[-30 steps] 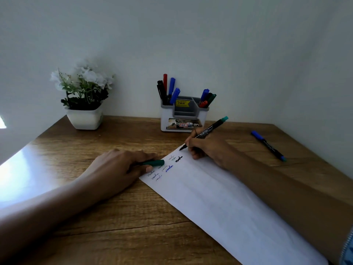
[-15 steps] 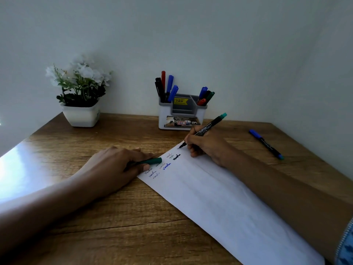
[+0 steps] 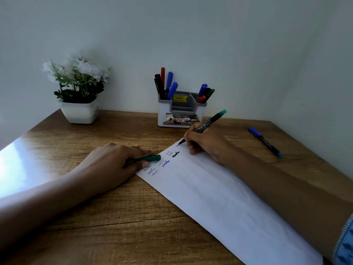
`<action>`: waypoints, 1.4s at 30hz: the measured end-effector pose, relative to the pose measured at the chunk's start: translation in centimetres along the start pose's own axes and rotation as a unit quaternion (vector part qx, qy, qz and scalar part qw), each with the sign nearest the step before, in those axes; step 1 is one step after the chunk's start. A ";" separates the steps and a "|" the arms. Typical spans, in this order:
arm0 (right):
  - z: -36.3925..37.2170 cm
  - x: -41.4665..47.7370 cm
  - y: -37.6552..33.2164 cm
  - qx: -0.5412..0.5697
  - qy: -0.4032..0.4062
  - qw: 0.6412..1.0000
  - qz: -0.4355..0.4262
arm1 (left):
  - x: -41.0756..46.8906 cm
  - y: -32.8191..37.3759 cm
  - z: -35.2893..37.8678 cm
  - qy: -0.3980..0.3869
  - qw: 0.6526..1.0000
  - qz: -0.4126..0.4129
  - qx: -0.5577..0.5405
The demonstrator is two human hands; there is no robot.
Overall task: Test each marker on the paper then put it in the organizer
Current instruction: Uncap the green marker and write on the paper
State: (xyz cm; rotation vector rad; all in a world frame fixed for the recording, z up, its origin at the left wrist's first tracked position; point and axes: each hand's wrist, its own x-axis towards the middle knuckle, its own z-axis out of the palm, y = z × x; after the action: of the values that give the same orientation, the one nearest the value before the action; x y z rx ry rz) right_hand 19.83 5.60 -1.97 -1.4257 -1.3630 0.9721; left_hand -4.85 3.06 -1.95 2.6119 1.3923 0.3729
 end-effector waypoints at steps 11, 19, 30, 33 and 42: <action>0.0 0.0 0.0 0.001 0.006 1.000 -0.002 | -0.1 0.2 -0.1 0.006 1.000 0.011 -0.011; 0.0 0.0 0.0 -0.012 0.016 1.000 -0.002 | 0.0 0.0 0.0 0.003 1.000 0.004 -0.001; 0.1 -0.2 0.3 -0.082 0.042 0.994 -0.056 | 0.1 0.2 -0.1 0.005 1.000 0.015 0.002; 0.2 -0.4 0.3 -0.086 0.051 0.994 -0.051 | 0.1 0.1 0.0 0.003 1.000 0.008 0.003; -0.5 -1.1 -1.6 0.085 0.016 0.996 -0.012 | -0.1 0.1 0.0 0.020 0.999 -0.006 -0.032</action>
State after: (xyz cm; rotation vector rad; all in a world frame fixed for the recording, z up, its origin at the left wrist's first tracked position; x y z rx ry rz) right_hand 19.82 4.37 -0.37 -1.2900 -1.2402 1.0193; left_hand -4.81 2.94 -1.95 2.5563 1.3848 0.4633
